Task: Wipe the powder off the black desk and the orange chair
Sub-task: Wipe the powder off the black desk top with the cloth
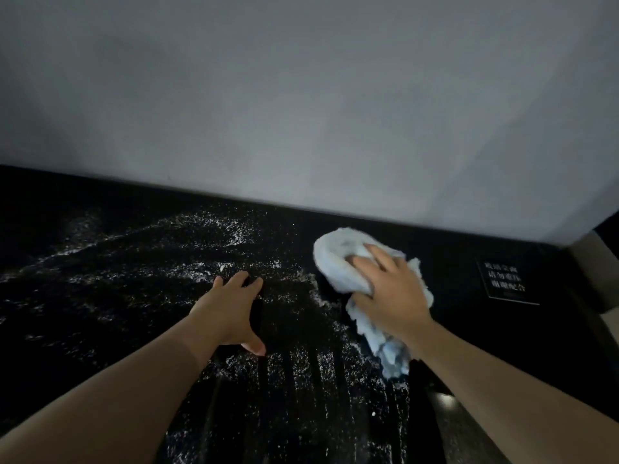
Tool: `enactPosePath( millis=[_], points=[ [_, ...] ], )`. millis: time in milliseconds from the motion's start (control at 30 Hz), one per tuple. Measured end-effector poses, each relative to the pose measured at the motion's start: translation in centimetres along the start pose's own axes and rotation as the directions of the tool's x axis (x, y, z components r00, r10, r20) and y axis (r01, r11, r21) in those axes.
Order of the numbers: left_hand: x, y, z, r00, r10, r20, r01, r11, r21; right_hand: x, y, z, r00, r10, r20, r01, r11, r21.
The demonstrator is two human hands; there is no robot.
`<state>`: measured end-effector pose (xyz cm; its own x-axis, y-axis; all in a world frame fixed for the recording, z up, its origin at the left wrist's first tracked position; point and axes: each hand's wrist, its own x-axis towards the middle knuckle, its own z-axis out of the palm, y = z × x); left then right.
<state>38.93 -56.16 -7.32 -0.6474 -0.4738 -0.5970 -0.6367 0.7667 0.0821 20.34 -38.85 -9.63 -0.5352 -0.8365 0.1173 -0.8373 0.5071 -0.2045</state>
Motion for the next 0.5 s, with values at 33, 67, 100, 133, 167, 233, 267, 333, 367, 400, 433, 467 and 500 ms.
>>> enactPosePath(
  millis=[33, 67, 100, 133, 167, 233, 267, 333, 367, 400, 433, 467, 500],
  points=[
    [0.1, 0.0, 0.1, 1.000, -0.001, -0.001, 0.001, 1.000, -0.004, 0.6, 1.2, -0.5, 0.994, 0.058, -0.096, -0.057, 0.998, 0.007],
    [0.1, 0.0, 0.1, 1.000, -0.003, -0.005, 0.002, 1.000, -0.014, 1.6, 2.4, -1.1, 0.976, 0.157, -0.149, -0.157, 0.988, 0.012],
    [0.2, 0.0, 0.1, 1.000, -0.005, -0.008, 0.005, 1.000, -0.024, 2.6, 3.6, -1.7, 0.952, 0.278, -0.130, -0.278, 0.960, 0.012],
    [0.2, 0.0, 0.1, 1.000, -0.007, -0.011, 0.007, 0.999, -0.033, 3.7, 4.4, -2.1, 0.918, 0.394, -0.050, -0.394, 0.919, 0.008],
    [0.2, 0.0, 0.2, 1.000, -0.009, -0.016, 0.009, 0.999, -0.042, 4.7, 5.0, -2.2, 0.875, 0.482, 0.056, -0.482, 0.876, 0.000],
    [0.3, -0.1, 0.3, 1.000, -0.012, -0.026, 0.011, 0.999, -0.052, 6.5, 5.3, -1.7, 0.804, 0.557, 0.207, -0.563, 0.826, -0.037],
    [0.4, -0.2, 0.3, 0.999, -0.013, -0.030, 0.011, 0.999, -0.052, 7.3, 5.1, -1.4, 0.792, 0.568, 0.224, -0.574, 0.817, -0.044],
    [0.5, -0.3, 0.3, 0.999, -0.015, -0.036, 0.013, 0.998, -0.053, 8.4, 3.8, -0.9, 0.807, 0.547, 0.223, -0.549, 0.834, -0.058],
    [0.4, -0.3, 0.4, 0.999, -0.016, -0.040, 0.014, 0.999, -0.053, 8.5, 2.9, -0.6, 0.830, 0.511, 0.221, -0.508, 0.858, -0.075],
    [0.5, -0.3, 0.4, 0.999, -0.016, -0.045, 0.014, 0.998, -0.055, 8.4, 1.7, -0.4, 0.864, 0.456, 0.214, -0.448, 0.890, -0.088],
    [0.5, -0.3, 0.4, 0.999, -0.016, -0.048, 0.014, 0.998, -0.057, 7.9, 0.3, -0.2, 0.901, 0.379, 0.211, -0.368, 0.925, -0.091],
    [0.4, -0.3, 0.4, 0.999, -0.016, -0.049, 0.013, 0.998, -0.058, 7.1, -1.1, 0.0, 0.936, 0.278, 0.217, -0.266, 0.960, -0.084],
    [0.4, -0.3, 0.4, 0.999, -0.015, -0.050, 0.012, 0.998, -0.055, 6.1, -2.4, 0.2, 0.959, 0.160, 0.234, -0.149, 0.987, -0.067]
  ],
)
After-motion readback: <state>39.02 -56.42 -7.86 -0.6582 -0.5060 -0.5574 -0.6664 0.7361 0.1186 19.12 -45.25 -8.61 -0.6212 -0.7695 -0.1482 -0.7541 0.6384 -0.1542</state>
